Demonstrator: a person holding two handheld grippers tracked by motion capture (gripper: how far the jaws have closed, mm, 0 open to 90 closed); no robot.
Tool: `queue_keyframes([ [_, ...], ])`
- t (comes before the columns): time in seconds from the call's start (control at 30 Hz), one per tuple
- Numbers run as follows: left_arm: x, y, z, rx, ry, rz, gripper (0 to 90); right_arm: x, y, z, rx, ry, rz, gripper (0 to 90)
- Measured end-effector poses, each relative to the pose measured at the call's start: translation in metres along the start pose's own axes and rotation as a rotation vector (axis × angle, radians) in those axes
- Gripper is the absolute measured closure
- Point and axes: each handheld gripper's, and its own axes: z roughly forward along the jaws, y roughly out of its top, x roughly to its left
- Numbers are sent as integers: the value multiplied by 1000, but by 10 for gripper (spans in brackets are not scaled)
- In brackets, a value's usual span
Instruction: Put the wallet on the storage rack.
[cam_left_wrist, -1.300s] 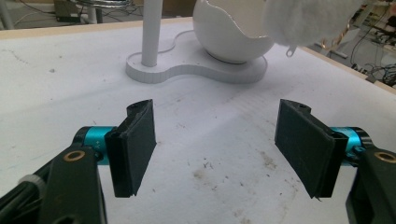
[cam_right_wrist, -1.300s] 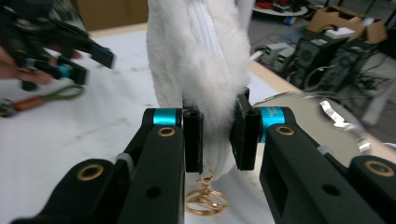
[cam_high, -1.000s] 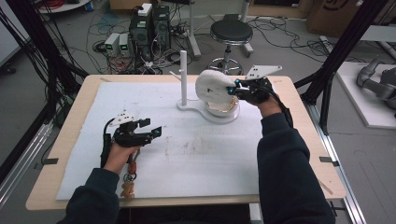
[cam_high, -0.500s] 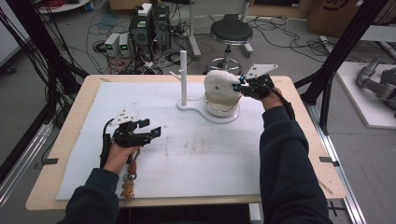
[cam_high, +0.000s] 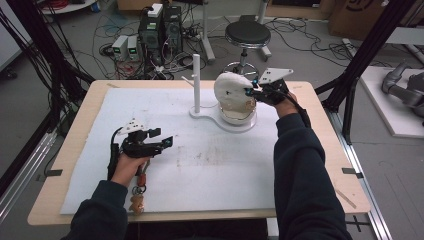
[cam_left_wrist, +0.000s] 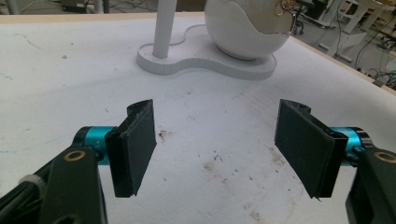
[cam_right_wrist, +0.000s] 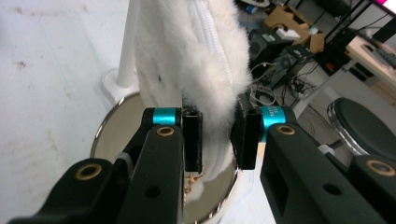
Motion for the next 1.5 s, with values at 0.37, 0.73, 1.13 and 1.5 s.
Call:
queue_keyframes([
  [0.37, 0, -1, 0, -1, 7, -5, 293, 9, -32, -2, 135, 3, -39, 775],
  [0.73, 2, -1, -4, -7, 13, -14, 293, 17, -17, 6, 51, 20, 137, 499],
  [1.13, 2, -1, -6, -15, 15, -14, 294, 25, -12, 14, 7, 73, 239, 656],
  [1.5, 9, 2, -24, -44, 138, 25, 179, 39, -41, -47, 67, -46, 399, 296],
])
